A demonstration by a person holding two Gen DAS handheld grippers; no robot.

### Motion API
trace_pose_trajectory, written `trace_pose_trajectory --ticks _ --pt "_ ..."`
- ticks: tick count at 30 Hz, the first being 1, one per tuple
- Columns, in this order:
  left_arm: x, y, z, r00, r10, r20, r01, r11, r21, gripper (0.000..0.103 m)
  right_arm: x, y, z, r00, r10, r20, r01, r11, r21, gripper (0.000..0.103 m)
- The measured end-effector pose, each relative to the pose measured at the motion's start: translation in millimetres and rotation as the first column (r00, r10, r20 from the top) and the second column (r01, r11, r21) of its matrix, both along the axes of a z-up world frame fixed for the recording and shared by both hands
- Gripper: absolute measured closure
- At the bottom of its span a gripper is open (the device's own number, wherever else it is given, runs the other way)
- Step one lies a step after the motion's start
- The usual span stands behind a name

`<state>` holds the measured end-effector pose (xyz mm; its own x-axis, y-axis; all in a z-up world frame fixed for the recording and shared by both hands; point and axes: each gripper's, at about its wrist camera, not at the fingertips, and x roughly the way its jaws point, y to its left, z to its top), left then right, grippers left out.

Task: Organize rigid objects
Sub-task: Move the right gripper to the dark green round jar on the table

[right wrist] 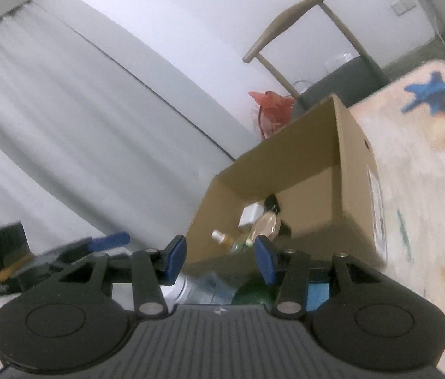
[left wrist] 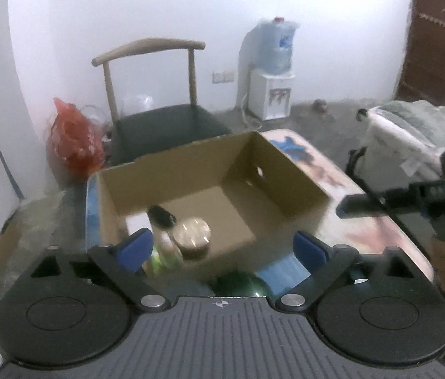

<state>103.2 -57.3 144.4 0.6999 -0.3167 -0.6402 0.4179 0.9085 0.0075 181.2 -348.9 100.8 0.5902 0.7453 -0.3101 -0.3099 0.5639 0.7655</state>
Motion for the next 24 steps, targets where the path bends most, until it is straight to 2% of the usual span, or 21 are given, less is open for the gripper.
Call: trace_pose_trajectory --ticks 5,8,13,17,24 --pt "-38.1 3.0 -44.6 0.999 -0.014 0.032 0.014 1.000 -0.019 0.006 -25.3 11.0 -36.2 0.998 -0.042 -0.044 0.043 0.999 0.019 0.051" --pt "-45.2 2.5 -74.7 1.000 -0.005 0.010 0.005 1.000 -0.024 0.006 -25.7 22.7 -54.0 0.995 -0.043 -0.086 0.043 0.999 0.008 0.051" --pt "-45.7 -12.7 -117.2 0.999 -0.024 -0.020 0.025 0.999 0.021 0.006 -13.4 40.7 -67.5 0.993 -0.034 -0.116 0.029 0.998 -0.049 0.051" --pt "-38.2 -25.4 -135.5 1.000 -0.029 -0.008 0.030 0.998 0.051 0.006 1.5 54.8 -73.8 0.993 -0.018 -0.121 0.008 0.996 -0.085 0.051" --pt "-27.3 -35.3 -156.0 0.998 -0.053 -0.031 0.054 0.998 0.040 0.006 18.8 73.5 -82.9 0.992 0.003 -0.130 -0.020 0.992 -0.125 0.051"
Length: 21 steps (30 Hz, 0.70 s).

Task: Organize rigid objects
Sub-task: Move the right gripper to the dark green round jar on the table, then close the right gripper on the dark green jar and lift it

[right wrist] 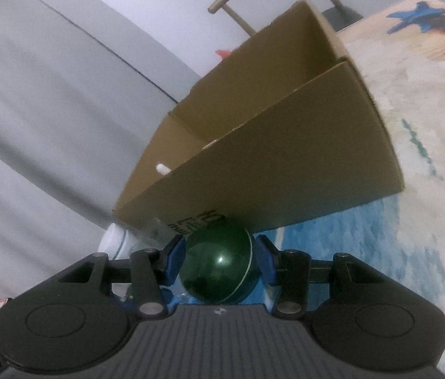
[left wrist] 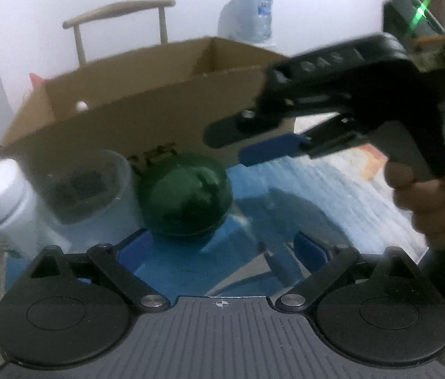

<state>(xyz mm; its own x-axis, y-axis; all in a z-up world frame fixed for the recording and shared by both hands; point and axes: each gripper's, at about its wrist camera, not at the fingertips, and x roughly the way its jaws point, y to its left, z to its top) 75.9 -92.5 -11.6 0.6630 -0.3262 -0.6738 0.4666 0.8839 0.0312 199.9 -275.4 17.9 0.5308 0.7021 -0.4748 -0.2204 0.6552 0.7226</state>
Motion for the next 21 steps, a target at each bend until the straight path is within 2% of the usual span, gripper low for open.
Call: trace_pose_trajectory --ticks 7,11,16,21 --pt "10.3 -4.2 -14.1 0.998 0.049 -0.029 -0.048 0.999 0.010 0.006 23.1 12.0 -8.2 0.999 0.036 -0.017 -0.036 0.999 -0.030 0.050" --pt "11.2 -7.3 -16.6 0.998 0.055 -0.026 -0.055 0.998 0.028 0.006 30.6 16.5 -12.7 0.997 0.069 -0.025 -0.069 0.997 -0.021 0.044" --pt "8.1 -10.8 -15.4 0.997 0.079 -0.022 -0.078 0.996 0.032 0.006 27.8 12.4 -16.5 0.994 0.101 -0.040 -0.100 0.995 0.017 0.043" --pt "3.1 -17.0 -16.6 0.998 0.052 -0.020 -0.052 0.998 0.036 0.005 17.1 1.5 -16.3 0.994 0.100 -0.051 -0.099 0.995 0.020 0.043"
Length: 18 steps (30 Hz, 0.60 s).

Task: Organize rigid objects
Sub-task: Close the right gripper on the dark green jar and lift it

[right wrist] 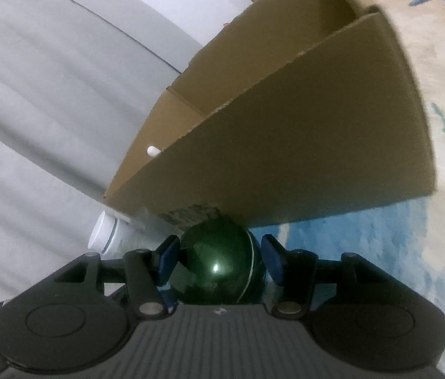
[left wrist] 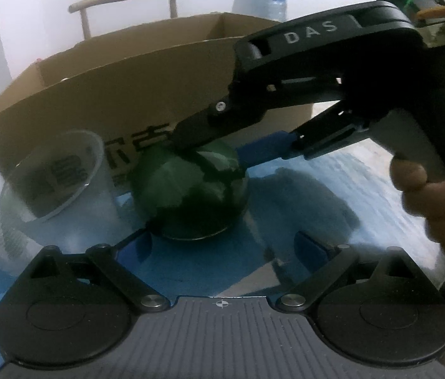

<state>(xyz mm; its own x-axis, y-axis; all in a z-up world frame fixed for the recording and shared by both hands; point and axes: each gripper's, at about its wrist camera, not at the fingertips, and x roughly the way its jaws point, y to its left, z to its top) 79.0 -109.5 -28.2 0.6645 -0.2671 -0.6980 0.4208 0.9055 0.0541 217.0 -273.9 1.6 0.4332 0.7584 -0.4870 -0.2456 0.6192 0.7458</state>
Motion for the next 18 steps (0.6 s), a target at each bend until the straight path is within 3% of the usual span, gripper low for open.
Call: trace_pose_trajectory --ticks 11,18 --pt "-22.2 -21.4 -3.2 0.990 -0.143 0.007 0.143 0.990 -0.019 0.005 -49.9 -45.7 0.6 0.995 -0.095 -0.029 0.095 0.995 0.011 0.043" --pt "-23.2 -22.3 -1.8 0.990 -0.132 0.053 0.132 0.991 -0.001 0.005 -63.1 -60.7 0.5 0.982 -0.189 -0.011 0.189 0.982 0.000 0.043"
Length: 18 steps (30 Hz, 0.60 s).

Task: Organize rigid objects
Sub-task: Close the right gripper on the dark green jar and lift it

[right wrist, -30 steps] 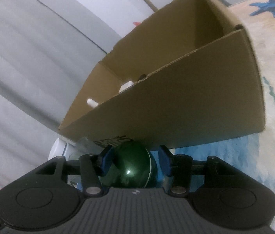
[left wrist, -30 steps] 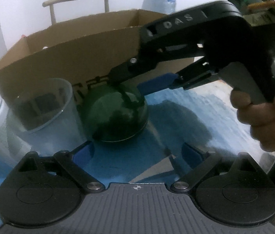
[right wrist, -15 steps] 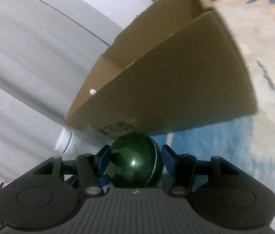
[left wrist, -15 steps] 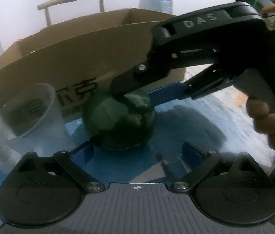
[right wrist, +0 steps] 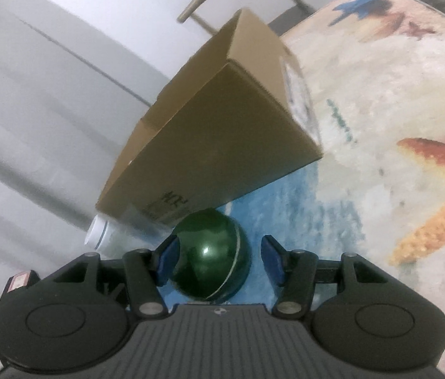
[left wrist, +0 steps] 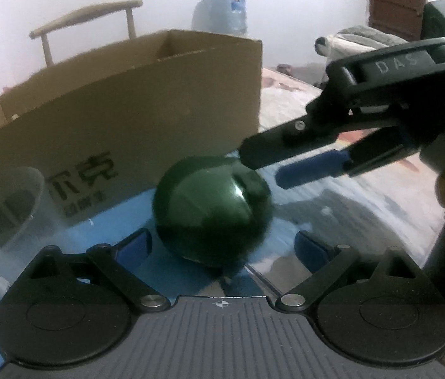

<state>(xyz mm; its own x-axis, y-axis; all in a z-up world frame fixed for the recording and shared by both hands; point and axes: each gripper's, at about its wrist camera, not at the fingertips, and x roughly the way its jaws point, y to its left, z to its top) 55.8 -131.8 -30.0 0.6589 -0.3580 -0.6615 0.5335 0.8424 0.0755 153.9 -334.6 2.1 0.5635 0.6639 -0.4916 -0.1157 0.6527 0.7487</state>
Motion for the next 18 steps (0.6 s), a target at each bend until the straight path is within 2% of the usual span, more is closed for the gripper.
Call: trace_pose_trajectory --ticks 5,7,12,18 --pt "5.8 -3.5 -5.3 1.000 0.011 0.012 -0.012 0.999 0.036 0.006 9.6 2.9 -8.6 1.000 -0.015 -0.019 0.015 1.000 0.024 0.042" --pt "4.1 -4.2 -5.4 1.000 0.011 0.014 -0.012 1.000 0.029 0.007 12.1 5.1 -9.0 1.000 -0.015 -0.019 0.016 0.999 0.029 0.042" --pt "6.7 -4.9 -6.1 1.000 0.013 0.010 -0.013 1.000 0.011 0.022 14.9 17.5 -7.5 1.000 0.008 -0.016 -0.007 1.000 0.027 0.042" --pt "6.8 -5.6 -6.4 1.000 0.011 0.003 -0.011 1.000 0.012 0.023 14.7 23.4 -6.2 1.000 0.007 -0.022 -0.006 1.000 0.027 0.043"
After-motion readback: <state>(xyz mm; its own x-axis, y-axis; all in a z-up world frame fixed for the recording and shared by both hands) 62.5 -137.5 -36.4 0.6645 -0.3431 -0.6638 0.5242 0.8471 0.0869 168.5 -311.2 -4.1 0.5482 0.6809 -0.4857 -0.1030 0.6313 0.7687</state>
